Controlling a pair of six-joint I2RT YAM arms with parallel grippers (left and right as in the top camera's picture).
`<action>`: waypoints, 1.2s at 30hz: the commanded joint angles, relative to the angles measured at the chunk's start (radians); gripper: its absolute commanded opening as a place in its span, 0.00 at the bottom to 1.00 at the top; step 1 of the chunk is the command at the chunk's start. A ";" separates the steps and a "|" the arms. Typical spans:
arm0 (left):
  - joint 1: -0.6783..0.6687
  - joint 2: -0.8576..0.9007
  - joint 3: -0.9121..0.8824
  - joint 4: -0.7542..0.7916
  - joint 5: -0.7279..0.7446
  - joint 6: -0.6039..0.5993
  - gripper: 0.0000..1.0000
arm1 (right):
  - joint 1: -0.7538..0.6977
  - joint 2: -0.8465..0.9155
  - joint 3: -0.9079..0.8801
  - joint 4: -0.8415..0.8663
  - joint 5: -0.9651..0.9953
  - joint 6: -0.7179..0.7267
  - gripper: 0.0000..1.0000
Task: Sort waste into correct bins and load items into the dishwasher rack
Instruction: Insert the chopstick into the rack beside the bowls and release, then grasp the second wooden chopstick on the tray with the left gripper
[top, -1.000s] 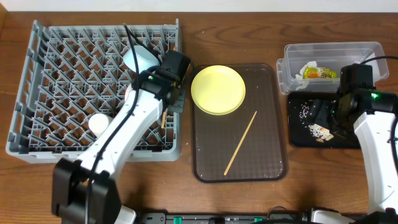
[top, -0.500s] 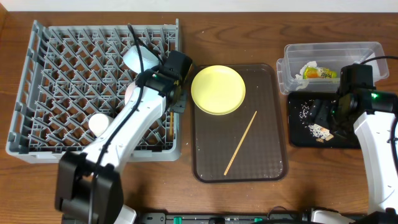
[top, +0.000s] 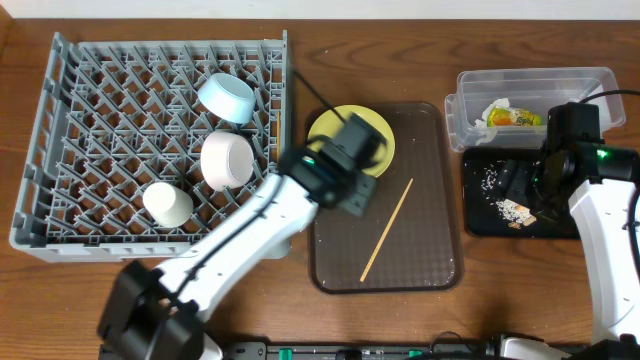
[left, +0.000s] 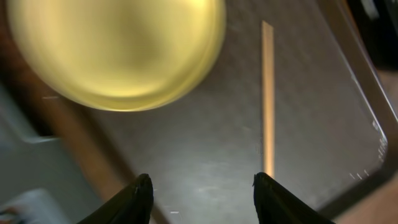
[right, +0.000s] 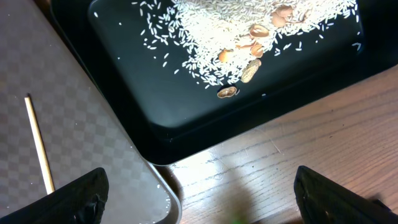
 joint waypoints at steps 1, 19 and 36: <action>-0.070 0.065 0.014 0.018 0.014 -0.001 0.55 | -0.010 -0.007 0.004 0.000 -0.005 -0.013 0.93; -0.239 0.367 0.014 0.111 0.011 -0.047 0.52 | -0.010 -0.007 0.004 -0.007 -0.004 -0.013 0.94; -0.234 0.282 0.035 0.039 -0.085 -0.005 0.09 | -0.010 -0.007 0.004 -0.014 -0.004 -0.028 0.94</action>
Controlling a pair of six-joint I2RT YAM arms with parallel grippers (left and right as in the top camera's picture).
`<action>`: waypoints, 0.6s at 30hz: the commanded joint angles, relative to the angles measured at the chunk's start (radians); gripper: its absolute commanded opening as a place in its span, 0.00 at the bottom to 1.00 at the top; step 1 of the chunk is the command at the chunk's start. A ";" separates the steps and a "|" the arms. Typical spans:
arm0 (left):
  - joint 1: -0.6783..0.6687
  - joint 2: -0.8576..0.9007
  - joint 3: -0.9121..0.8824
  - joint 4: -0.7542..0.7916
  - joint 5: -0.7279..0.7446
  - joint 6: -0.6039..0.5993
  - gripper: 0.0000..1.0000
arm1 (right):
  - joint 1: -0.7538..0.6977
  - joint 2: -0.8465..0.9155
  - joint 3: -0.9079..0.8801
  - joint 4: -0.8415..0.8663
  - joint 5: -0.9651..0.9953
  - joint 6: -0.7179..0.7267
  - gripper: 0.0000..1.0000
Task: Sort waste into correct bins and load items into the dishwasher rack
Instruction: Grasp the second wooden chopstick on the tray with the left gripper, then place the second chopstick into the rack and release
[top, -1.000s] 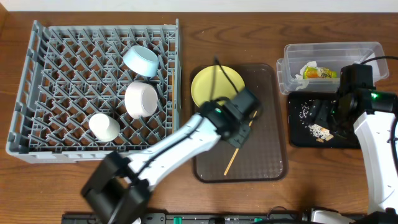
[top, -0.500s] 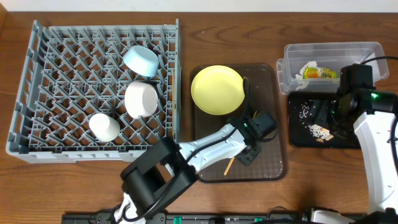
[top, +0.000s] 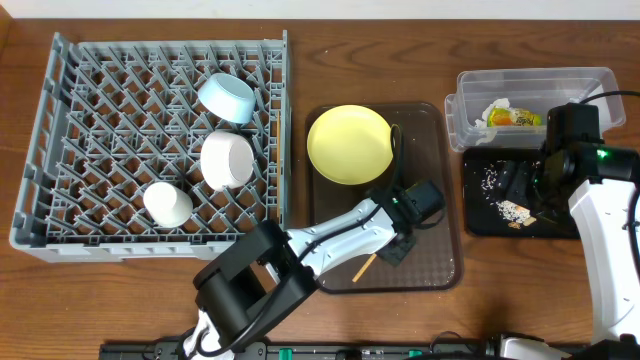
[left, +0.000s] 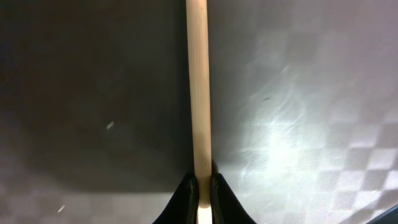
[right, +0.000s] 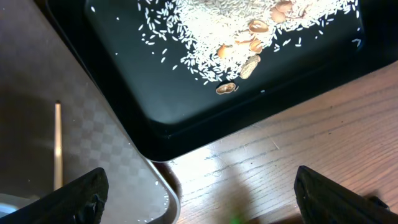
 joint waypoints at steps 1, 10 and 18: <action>0.006 -0.082 0.031 -0.032 -0.081 0.032 0.08 | -0.010 -0.007 0.004 -0.002 -0.004 -0.020 0.93; 0.120 -0.322 0.035 -0.073 -0.235 0.035 0.08 | -0.010 -0.007 0.004 -0.002 -0.004 -0.020 0.94; 0.399 -0.393 0.035 -0.065 -0.240 0.035 0.09 | -0.010 -0.007 0.004 -0.001 -0.004 -0.020 0.94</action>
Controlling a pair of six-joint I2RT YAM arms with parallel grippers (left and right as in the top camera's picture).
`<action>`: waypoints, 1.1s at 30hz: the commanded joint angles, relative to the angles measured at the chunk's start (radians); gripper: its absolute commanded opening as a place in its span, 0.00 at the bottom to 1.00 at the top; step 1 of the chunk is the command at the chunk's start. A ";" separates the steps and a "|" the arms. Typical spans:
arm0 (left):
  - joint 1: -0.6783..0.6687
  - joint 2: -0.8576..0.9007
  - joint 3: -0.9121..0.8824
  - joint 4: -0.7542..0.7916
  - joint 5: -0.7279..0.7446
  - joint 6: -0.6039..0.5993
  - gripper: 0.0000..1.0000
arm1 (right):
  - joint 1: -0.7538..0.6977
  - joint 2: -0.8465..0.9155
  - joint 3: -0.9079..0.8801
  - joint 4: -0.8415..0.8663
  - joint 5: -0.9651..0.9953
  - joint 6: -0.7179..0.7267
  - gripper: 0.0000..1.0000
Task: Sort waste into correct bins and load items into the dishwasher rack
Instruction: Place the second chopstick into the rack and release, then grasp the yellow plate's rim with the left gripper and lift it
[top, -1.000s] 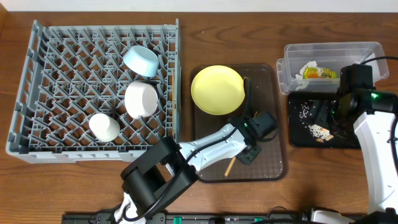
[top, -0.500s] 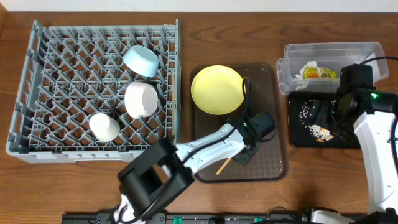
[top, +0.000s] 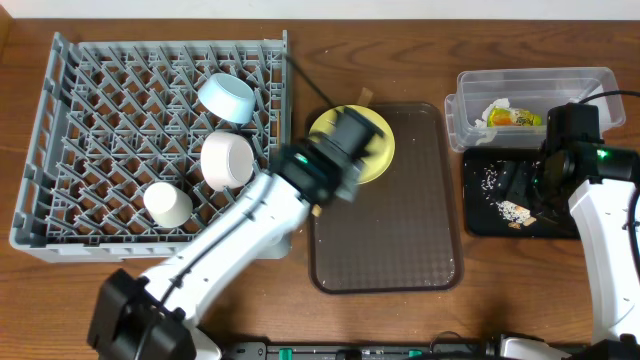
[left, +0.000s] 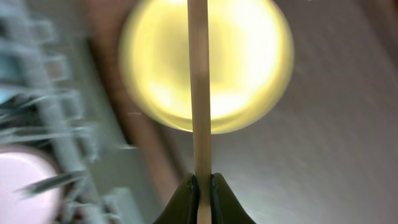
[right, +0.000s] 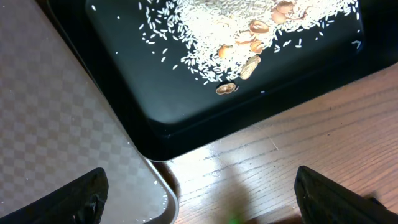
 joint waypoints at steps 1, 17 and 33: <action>0.110 -0.002 0.016 -0.002 -0.032 0.009 0.08 | -0.010 -0.007 0.004 -0.001 -0.004 -0.012 0.94; 0.286 0.111 0.012 0.007 -0.022 0.036 0.28 | -0.010 -0.007 0.004 -0.002 -0.004 -0.012 0.94; 0.172 0.037 0.011 0.136 0.167 0.112 0.46 | -0.010 -0.007 0.004 0.003 -0.004 -0.012 0.94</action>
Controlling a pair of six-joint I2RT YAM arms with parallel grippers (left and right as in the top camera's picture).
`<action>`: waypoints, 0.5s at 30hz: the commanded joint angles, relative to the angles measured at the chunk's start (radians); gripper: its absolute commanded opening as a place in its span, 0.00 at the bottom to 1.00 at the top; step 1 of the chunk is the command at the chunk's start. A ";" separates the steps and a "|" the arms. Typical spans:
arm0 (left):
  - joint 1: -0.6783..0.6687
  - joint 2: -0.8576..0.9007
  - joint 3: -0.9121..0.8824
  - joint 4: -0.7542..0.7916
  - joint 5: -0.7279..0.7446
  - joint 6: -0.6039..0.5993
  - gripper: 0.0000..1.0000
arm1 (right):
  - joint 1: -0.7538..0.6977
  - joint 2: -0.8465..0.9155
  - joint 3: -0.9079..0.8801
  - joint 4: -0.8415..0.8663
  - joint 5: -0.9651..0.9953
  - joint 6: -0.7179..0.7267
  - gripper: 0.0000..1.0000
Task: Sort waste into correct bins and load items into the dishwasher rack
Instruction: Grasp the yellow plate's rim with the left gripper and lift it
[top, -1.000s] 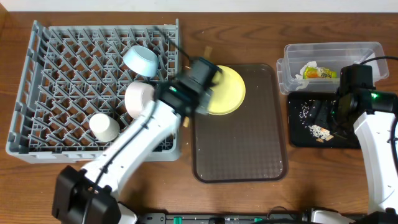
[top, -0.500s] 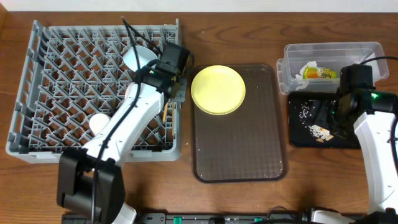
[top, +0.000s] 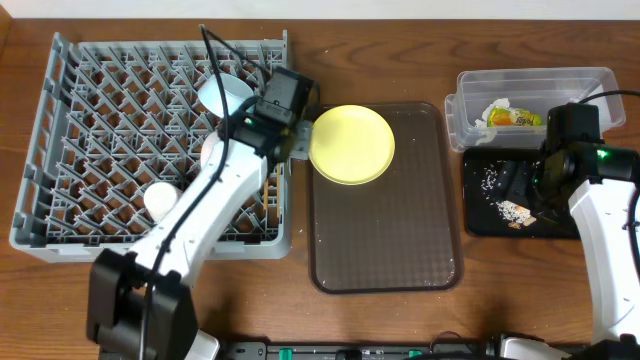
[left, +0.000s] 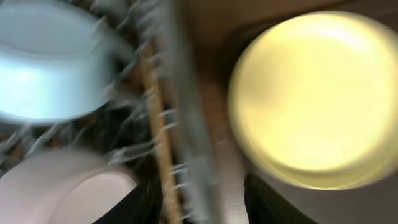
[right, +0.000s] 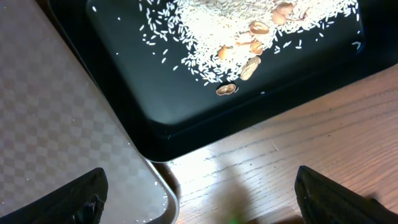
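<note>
The wooden chopstick (left: 160, 134) lies among the tines at the right edge of the grey dishwasher rack (top: 60, 200), seen blurred in the left wrist view. My left gripper (left: 202, 208) is open just above it, at the rack's right edge (top: 288, 135); the arm hides the stick from overhead. The yellow plate (top: 352, 145) rests on the brown tray (top: 400, 240). My right gripper (right: 205, 199) is open and holds nothing, hovering by the black bin (top: 480, 215).
The rack holds a blue bowl (top: 222, 95), a pale pink bowl (top: 225, 160) and a white cup (top: 165, 203). Rice and peanut shells (right: 249, 37) lie in the black bin. A clear bin (top: 530, 85) with wrappers stands at the back right.
My left gripper was shut on the chopstick over the yellow plate. Now it is open at the rack's right edge and the chopstick lies in the rack. The right arm has not moved.
My left gripper was open over the tray, the chopstick lying beside the plate. Then it was shut on the chopstick on the tray. Then it held the stick over the plate. Now the stick is in the rack, released.
</note>
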 joint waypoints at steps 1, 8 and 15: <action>-0.067 -0.002 0.010 0.038 0.116 0.045 0.47 | -0.010 -0.007 0.004 0.000 -0.004 -0.012 0.94; -0.208 0.092 0.010 0.144 0.115 0.125 0.47 | -0.010 -0.007 0.004 -0.002 -0.004 -0.012 0.94; -0.289 0.224 0.010 0.199 0.115 0.203 0.47 | -0.010 -0.007 0.004 -0.004 -0.004 -0.012 0.94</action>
